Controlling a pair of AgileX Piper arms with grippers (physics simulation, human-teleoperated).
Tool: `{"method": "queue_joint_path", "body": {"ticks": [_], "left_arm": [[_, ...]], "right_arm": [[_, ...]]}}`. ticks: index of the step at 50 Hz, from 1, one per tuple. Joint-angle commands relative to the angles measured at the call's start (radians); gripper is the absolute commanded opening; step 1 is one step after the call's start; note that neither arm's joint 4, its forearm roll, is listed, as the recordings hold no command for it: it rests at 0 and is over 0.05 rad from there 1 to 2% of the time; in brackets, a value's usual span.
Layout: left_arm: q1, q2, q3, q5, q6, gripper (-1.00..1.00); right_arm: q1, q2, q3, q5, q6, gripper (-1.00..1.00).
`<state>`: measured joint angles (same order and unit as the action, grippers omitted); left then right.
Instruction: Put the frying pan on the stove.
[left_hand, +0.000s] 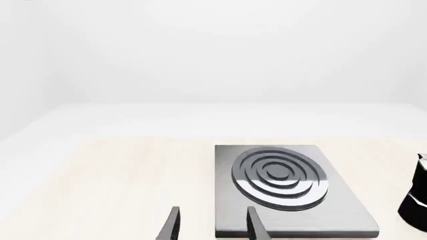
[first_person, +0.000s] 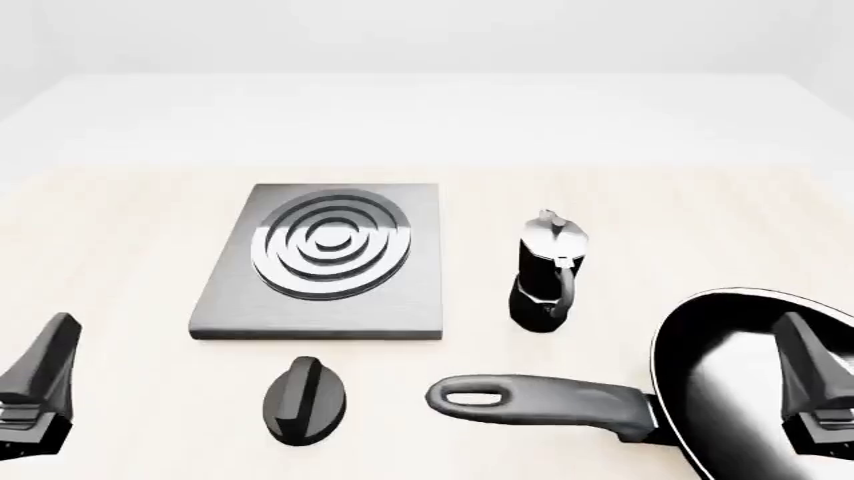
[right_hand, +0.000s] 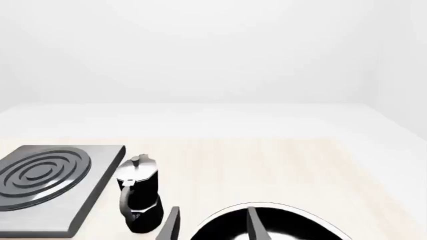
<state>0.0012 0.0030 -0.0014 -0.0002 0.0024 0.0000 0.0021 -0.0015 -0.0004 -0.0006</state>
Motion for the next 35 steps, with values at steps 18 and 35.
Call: {"method": "queue_joint_path", "body": {"ticks": [18,35], "left_arm": [[-0.153,0.261,-0.061,-0.116,-0.042,1.00],[-0.480,0.821,-0.730,0.349,0.086,1.00]], "right_arm": [[0.000,0.005,-0.001,-0.002,0.000,1.00],[-0.001,0.004,0.000,-0.002,0.001,1.00]]}}
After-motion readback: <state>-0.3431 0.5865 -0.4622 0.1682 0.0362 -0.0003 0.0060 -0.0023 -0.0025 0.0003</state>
